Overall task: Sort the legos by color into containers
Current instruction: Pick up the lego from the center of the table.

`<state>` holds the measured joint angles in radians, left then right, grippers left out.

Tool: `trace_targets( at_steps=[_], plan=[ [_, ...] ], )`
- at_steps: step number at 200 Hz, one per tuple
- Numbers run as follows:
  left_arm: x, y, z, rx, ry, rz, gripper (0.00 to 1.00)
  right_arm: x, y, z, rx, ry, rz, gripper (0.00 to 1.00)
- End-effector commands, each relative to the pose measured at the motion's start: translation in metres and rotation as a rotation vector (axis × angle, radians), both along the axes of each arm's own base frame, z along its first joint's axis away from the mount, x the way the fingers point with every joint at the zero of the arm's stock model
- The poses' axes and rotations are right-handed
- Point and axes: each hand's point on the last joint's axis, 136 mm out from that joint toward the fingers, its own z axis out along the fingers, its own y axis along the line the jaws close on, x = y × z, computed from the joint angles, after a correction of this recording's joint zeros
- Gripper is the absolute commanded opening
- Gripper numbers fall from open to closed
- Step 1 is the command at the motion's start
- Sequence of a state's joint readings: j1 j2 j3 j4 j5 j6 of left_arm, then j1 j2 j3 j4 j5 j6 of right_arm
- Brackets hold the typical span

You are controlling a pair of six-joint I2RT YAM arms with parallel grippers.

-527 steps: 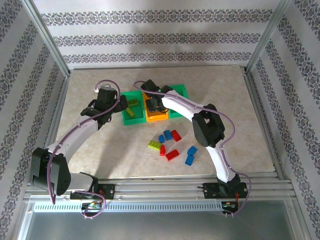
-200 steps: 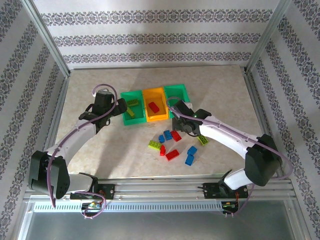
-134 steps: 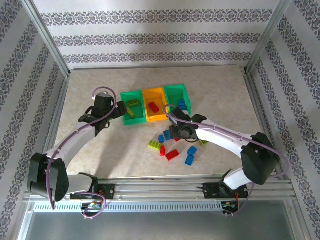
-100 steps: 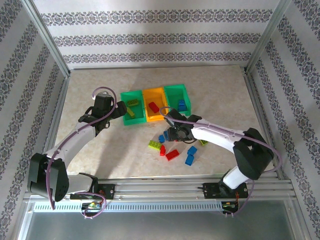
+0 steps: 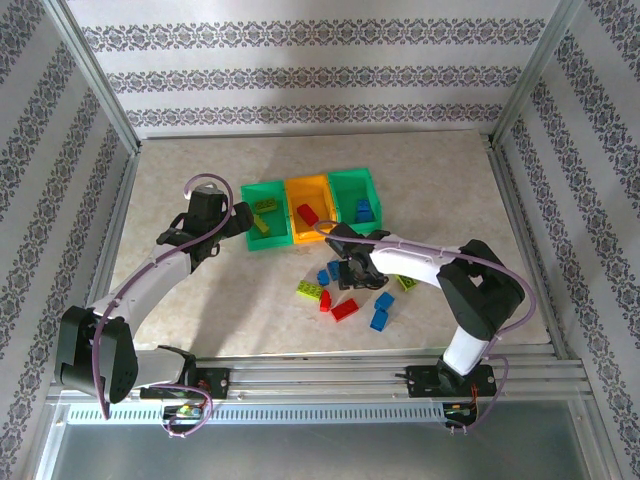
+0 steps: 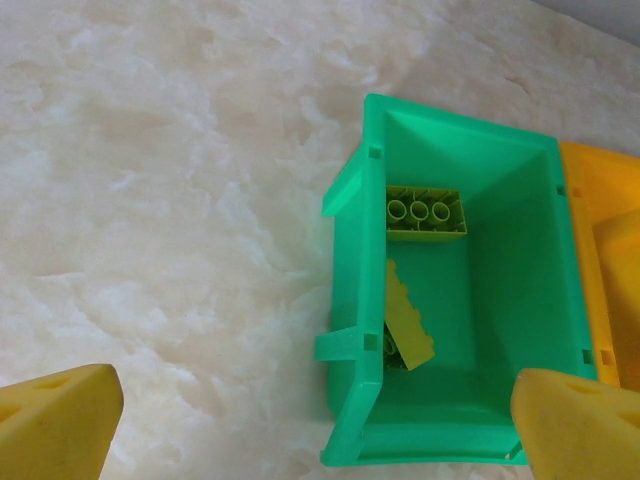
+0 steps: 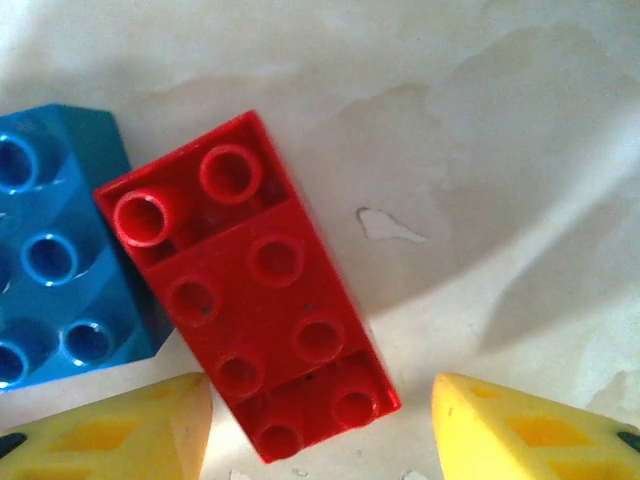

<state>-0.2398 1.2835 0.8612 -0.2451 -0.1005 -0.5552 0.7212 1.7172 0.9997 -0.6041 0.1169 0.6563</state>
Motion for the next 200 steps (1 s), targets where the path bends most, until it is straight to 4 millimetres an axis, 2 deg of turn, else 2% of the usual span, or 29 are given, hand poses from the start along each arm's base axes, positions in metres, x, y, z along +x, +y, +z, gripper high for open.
trace_targets(
  at_steps=[1, 17, 100, 167, 200],
  plan=[
    [0.005, 0.004, 0.009, -0.016, -0.036, 0.019, 1.00, 0.013, 0.002, 0.004, 0.012, -0.024, -0.023, 0.57],
    [0.005, 0.004, 0.009, -0.016, -0.035, 0.016, 1.00, 0.017, 0.000, 0.005, 0.015, -0.030, -0.038, 0.54],
    [0.004, 0.005, 0.007, -0.014, -0.034, 0.019, 1.00, 0.035, 0.010, 0.006, 0.020, -0.053, -0.003, 0.52],
    [0.002, 0.008, 0.010, 0.001, -0.038, 0.026, 1.00, 0.030, 0.008, 0.005, 0.023, -0.040, -0.011, 0.31],
    [0.001, 0.008, 0.010, -0.002, -0.041, 0.024, 1.00, 0.029, 0.005, 0.011, 0.027, -0.052, -0.019, 0.25]
  ],
)
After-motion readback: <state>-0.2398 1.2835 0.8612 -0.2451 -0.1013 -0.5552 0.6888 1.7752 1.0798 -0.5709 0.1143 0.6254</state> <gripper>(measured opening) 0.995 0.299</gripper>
